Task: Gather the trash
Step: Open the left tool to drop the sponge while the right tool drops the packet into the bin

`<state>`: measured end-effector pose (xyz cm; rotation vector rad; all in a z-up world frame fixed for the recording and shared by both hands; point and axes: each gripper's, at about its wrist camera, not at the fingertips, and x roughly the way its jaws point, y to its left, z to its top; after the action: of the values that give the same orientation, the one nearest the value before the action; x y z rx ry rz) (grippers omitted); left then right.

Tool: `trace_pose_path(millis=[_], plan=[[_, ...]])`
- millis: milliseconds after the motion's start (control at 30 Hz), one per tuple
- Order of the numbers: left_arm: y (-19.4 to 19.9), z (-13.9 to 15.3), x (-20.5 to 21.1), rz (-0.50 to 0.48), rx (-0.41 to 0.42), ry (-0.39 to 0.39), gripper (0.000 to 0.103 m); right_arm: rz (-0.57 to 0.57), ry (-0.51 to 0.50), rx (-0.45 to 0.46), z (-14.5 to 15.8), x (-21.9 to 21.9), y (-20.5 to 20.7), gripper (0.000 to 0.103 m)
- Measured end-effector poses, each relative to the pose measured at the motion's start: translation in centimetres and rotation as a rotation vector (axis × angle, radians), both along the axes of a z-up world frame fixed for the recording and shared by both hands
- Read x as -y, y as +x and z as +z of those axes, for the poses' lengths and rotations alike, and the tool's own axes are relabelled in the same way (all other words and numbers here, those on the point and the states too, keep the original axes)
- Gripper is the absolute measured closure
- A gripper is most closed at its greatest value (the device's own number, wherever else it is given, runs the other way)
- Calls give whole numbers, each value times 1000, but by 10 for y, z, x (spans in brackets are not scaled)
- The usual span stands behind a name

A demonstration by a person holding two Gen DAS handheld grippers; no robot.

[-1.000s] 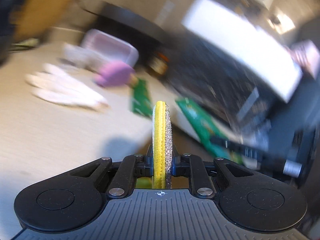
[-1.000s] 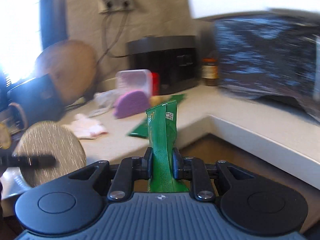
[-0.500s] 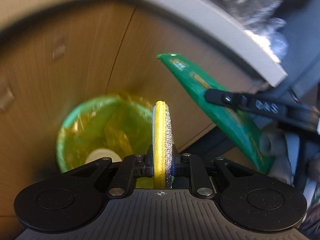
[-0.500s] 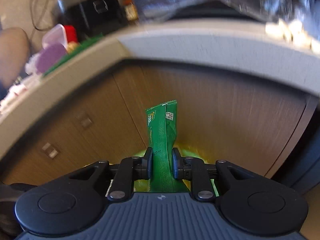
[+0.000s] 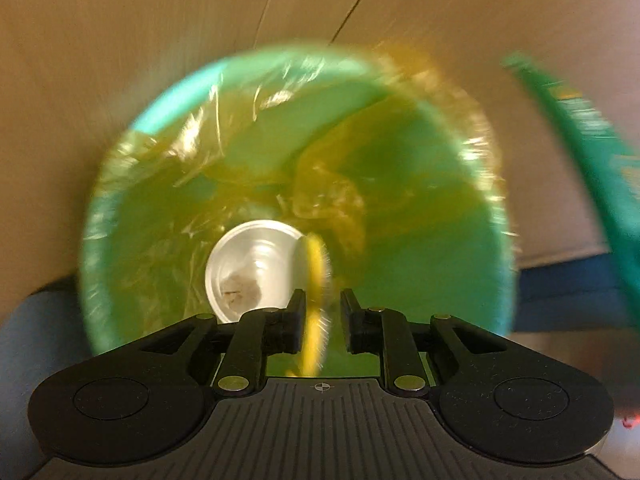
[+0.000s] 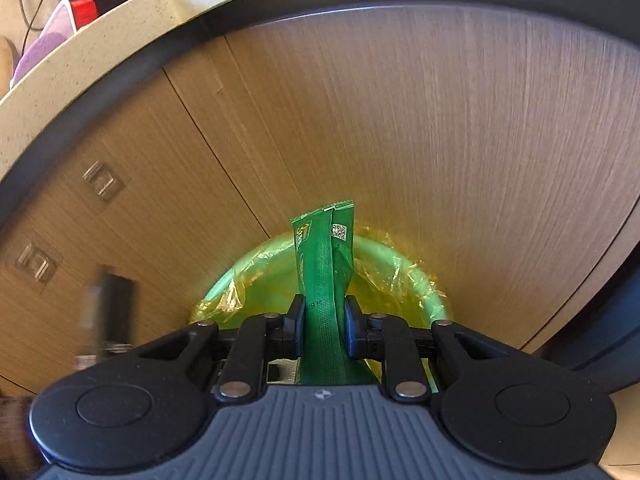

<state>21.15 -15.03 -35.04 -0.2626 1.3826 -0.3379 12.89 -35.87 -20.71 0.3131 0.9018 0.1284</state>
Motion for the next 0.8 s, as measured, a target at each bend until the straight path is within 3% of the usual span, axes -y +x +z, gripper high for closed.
trace_pose_path(millis=[100, 200, 367, 567, 700, 767, 800], plan=[[15, -33, 6, 9, -27, 10, 82, 10, 17, -39, -12, 3, 7, 84], [18, -34, 3, 16, 24, 42, 82, 32, 60, -86, -21, 4, 17, 84], [9, -8, -15, 40, 32, -24, 82, 30, 128, -209, -39, 8, 25, 84], [-16, 44, -33, 0, 114, -84, 82, 71, 197, -409, -69, -3, 42, 84], [-32, 70, -50, 21, 187, -124, 82, 166, 60, -501, -87, -40, 62, 84], [-38, 77, -60, 61, 187, -144, 82, 180, 55, -509, -96, -54, 74, 81], [-40, 79, -65, 75, 184, -154, 82, 180, 71, -516, -100, -59, 80, 74]])
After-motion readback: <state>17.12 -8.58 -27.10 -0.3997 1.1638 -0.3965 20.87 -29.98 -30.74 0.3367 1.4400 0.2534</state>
